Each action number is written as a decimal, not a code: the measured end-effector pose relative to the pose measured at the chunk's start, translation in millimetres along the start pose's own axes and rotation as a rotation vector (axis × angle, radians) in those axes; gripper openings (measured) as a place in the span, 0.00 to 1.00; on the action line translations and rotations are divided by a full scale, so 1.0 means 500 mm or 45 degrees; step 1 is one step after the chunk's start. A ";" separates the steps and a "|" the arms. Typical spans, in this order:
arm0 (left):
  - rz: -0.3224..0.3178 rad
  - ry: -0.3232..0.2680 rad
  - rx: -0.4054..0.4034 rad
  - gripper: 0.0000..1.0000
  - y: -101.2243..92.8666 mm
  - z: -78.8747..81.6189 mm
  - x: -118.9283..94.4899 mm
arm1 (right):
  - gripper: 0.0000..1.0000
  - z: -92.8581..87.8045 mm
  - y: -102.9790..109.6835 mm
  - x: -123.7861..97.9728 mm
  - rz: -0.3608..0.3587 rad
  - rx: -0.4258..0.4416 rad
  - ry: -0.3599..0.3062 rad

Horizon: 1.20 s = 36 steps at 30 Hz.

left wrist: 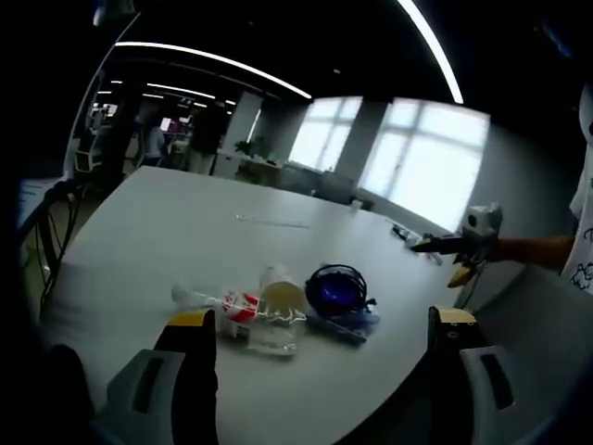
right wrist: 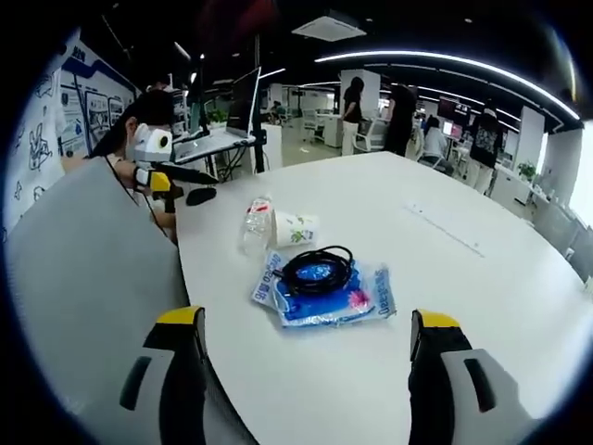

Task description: Arrange the tabletop items into an orderly group along one side of the table until the central work area is clear of visible clutter.

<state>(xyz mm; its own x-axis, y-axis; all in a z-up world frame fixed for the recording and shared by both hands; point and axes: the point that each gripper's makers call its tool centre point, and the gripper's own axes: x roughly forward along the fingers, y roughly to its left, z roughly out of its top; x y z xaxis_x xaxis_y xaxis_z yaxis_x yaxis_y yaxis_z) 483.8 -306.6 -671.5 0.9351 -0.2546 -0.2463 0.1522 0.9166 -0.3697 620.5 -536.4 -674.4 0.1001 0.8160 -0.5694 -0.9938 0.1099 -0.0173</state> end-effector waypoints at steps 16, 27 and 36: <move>0.011 -0.017 0.047 0.82 0.023 0.013 0.024 | 0.81 0.074 0.002 0.081 0.087 -0.185 -0.024; -0.042 -0.021 0.063 0.74 0.026 0.019 0.052 | 0.75 0.104 0.011 0.147 0.157 -0.420 0.031; -0.066 -0.019 0.063 0.69 0.030 0.020 0.072 | 0.66 0.126 0.007 0.195 0.197 -0.666 0.054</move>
<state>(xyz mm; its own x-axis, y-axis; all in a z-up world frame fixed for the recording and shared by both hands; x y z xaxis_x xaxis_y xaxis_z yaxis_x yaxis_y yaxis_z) 522.9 -298.8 -676.9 0.9301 -0.2980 -0.2148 0.2159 0.9165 -0.3368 630.0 -420.8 -678.2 -0.0406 0.7754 -0.6302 -0.8895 -0.3154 -0.3307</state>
